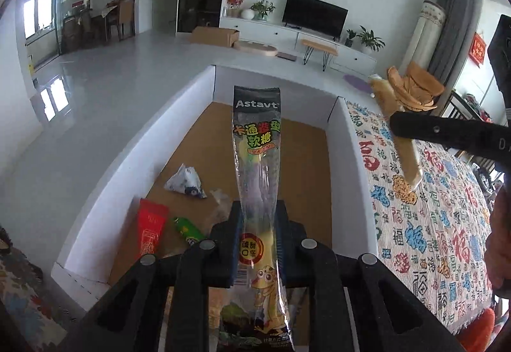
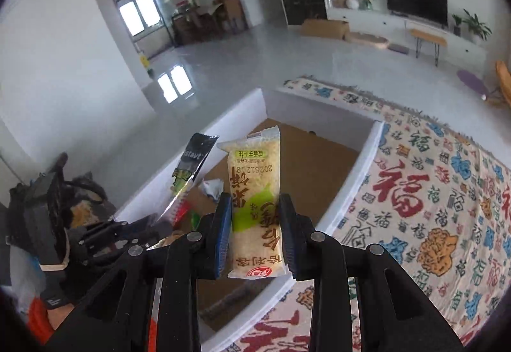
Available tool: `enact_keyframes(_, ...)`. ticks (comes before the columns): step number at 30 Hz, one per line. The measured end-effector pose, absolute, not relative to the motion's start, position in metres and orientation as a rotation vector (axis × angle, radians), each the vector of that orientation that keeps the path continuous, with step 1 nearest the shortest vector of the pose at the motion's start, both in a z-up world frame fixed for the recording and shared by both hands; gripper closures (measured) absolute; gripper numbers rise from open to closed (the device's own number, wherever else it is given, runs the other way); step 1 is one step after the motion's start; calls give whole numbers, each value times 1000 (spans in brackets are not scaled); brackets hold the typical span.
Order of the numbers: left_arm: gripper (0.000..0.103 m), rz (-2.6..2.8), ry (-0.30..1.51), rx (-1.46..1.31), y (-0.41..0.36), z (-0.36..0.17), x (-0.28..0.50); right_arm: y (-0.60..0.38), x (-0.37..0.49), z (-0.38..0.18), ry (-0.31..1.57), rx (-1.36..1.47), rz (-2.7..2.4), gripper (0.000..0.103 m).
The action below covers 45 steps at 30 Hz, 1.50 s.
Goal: Organize snacks
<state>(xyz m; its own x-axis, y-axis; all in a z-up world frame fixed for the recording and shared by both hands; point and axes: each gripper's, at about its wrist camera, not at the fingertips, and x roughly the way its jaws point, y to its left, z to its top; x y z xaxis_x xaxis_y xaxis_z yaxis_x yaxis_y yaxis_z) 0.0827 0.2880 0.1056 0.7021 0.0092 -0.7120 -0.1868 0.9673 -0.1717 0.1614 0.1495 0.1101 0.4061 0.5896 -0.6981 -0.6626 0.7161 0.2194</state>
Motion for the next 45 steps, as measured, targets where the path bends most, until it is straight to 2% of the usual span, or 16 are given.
enact_keyframes(1, 76, 127, 793, -235, 288, 99, 82, 159, 159, 100, 854, -118, 791, 71)
enact_keyframes(3, 57, 146, 794, -226, 289, 89, 83, 165, 154, 84, 863, -161, 774, 66)
enact_keyframes(4, 50, 153, 791, -223, 289, 87, 83, 168, 153, 78, 860, -174, 761, 50)
enact_keyframes(5, 36, 161, 784, -219, 289, 87, 81, 163, 156, 73, 852, -181, 743, 38)
enact_keyframes(6, 25, 168, 772, -212, 286, 86, 80, 160, 156, 72, 834, -188, 718, 37)
enact_keyframes(10, 16, 195, 722, -166, 278, 96, 72, 145, 154, 83, 799, -200, 696, 37)
enact_keyframes(12, 5, 221, 710, -145, 272, 101, 71, 142, 146, 92, 761, -213, 697, 32)
enact_keyframes(13, 4, 254, 703, -124, 268, 104, 70, 139, 140, 97, 737, -220, 697, 27)
enact_keyframes(17, 0, 408, 609, -18, 250, 120, 55, 121, 110, 119, 621, -203, 709, 23)
enact_keyframes(19, 0, 508, 584, -16, 255, 126, 46, 112, 93, 127, 525, -198, 692, 17)
enact_keyframes(22, 0, 516, 586, -63, 259, 128, 37, 108, 70, 136, 420, -210, 667, 15)
enact_keyframes(26, 0, 504, 633, -111, 268, 127, 34, 120, 70, 137, 509, -249, 737, 15)
enact_keyframes(32, 0, 586, 603, -49, 265, 128, 27, 110, 53, 144, 381, -187, 653, 12)
enact_keyframes(36, 0, 583, 596, -41, 267, 131, 24, 122, 76, 129, 586, -202, 710, 10)
enact_keyframes(40, 0, 596, 596, -18, 264, 129, 23, 119, 71, 125, 512, -211, 657, 10)
enact_keyframes(45, 0, 604, 594, -7, 264, 130, 24, 124, 69, 123, 543, -229, 691, 10)
